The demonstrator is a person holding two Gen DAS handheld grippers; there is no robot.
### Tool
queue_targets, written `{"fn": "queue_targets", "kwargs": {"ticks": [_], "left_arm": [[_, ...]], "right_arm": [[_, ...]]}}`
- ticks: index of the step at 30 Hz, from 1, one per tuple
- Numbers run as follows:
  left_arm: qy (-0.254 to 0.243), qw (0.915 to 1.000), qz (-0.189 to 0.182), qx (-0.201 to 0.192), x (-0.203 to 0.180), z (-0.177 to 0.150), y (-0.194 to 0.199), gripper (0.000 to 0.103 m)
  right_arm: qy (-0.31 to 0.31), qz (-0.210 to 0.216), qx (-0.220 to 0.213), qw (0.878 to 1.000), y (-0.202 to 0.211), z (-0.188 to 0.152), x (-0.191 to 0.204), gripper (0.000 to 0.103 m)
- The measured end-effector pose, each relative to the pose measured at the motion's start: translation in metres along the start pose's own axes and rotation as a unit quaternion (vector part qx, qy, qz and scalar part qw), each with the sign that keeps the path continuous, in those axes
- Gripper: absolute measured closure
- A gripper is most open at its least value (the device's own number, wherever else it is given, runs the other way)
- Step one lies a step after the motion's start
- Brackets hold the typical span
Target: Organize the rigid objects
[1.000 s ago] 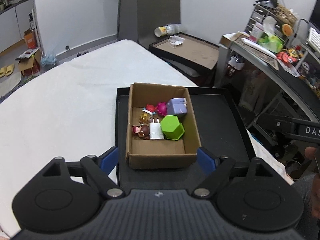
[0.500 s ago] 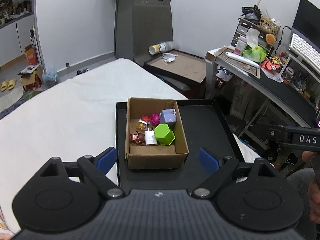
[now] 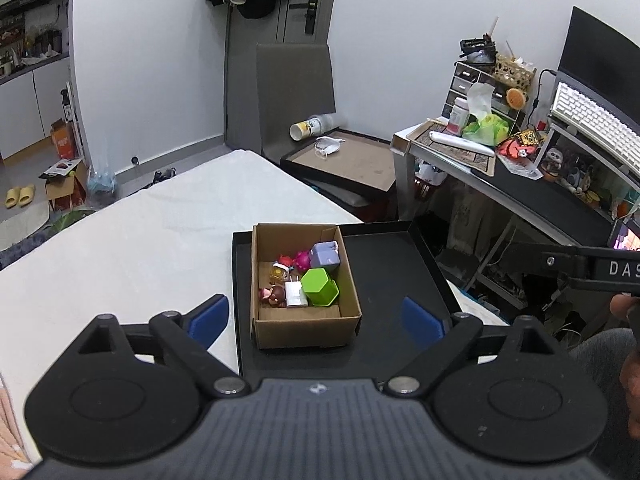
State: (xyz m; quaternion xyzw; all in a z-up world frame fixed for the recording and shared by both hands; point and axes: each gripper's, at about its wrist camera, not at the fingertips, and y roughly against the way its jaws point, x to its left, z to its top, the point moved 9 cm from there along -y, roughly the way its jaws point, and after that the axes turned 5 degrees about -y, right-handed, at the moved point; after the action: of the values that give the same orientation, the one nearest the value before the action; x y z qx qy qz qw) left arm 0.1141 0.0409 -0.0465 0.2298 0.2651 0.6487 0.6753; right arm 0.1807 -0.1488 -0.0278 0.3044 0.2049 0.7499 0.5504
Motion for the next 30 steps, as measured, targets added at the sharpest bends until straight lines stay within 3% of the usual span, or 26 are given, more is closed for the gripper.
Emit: {"fn": "queue_targets", "kwargs": {"ticks": [30], "left_arm": [[-0.017, 0.9995, 0.017, -0.022, -0.013, -0.019, 0.048, 0.007]], "right_arm": [[0.005, -0.002, -0.006, 1.0, 0.036, -0.03, 0.006, 0.0]]}}
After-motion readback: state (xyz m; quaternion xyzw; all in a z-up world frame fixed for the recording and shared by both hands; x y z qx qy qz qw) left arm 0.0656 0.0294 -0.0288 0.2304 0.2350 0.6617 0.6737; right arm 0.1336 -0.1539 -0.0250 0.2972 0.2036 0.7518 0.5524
